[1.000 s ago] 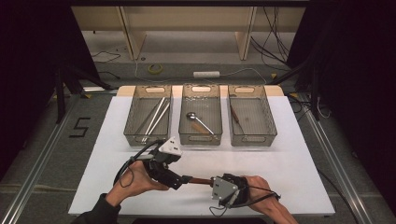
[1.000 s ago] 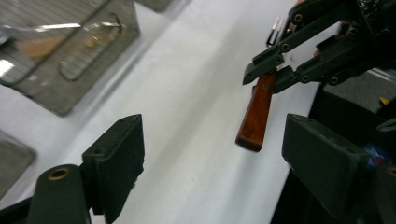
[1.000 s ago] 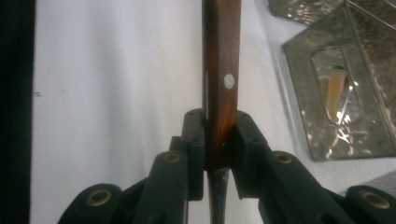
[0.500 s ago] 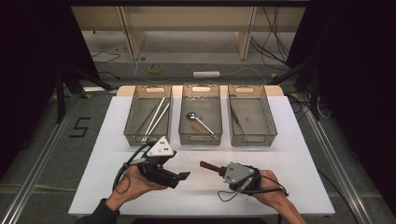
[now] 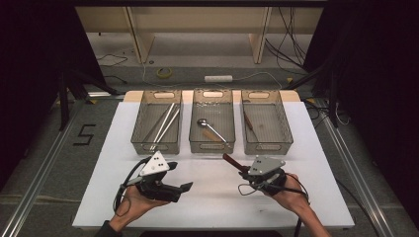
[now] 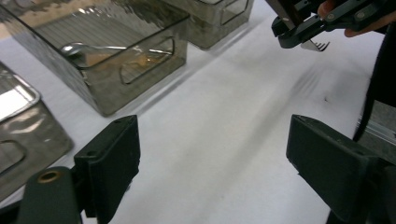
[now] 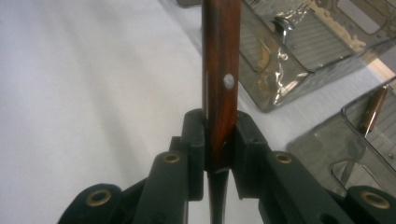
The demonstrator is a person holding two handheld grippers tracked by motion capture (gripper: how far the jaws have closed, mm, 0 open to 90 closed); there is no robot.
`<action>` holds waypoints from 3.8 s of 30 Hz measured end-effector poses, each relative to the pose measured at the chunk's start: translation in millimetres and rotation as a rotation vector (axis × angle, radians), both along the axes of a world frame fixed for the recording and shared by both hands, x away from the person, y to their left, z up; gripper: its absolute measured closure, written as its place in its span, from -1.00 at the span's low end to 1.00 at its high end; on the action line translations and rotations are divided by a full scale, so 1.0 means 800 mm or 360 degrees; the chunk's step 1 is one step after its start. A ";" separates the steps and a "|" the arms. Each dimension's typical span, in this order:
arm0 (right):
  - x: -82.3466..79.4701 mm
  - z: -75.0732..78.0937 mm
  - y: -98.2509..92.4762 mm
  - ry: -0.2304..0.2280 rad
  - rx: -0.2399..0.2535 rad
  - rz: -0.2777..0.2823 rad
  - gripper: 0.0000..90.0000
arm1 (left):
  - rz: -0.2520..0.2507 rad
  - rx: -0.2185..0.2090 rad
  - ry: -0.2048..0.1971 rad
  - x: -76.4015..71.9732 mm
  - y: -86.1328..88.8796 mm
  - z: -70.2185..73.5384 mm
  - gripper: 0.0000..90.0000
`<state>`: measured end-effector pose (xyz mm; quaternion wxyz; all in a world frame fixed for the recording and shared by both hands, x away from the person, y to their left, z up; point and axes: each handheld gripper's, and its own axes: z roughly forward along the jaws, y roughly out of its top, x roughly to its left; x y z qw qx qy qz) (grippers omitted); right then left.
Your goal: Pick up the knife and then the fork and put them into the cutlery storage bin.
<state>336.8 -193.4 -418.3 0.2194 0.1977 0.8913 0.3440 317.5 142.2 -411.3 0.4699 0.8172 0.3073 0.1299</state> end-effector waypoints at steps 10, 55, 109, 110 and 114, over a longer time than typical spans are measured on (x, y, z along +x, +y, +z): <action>0.024 0.013 -0.024 0.0097 0.0145 -0.0140 0.72 | 0.0104 -0.0089 -0.0047 -0.002 0.025 -0.005 -0.62; 0.168 0.083 -0.059 0.0214 0.0401 -0.0547 0.72 | 0.0196 -0.0142 -0.0112 -0.008 0.037 -0.011 -0.65; 0.245 0.036 -0.050 0.0255 0.0361 -0.0862 0.72 | 0.0175 -0.0120 -0.0110 -0.009 0.032 -0.013 -0.65; 0.245 0.035 -0.050 0.0256 0.0358 -0.0864 0.72 | 0.0175 -0.0120 -0.0110 -0.009 0.032 -0.013 -0.65; 0.247 0.033 -0.049 0.0265 0.0363 -0.0886 0.72 | 0.0171 -0.0112 -0.0111 -0.009 0.032 -0.013 -0.65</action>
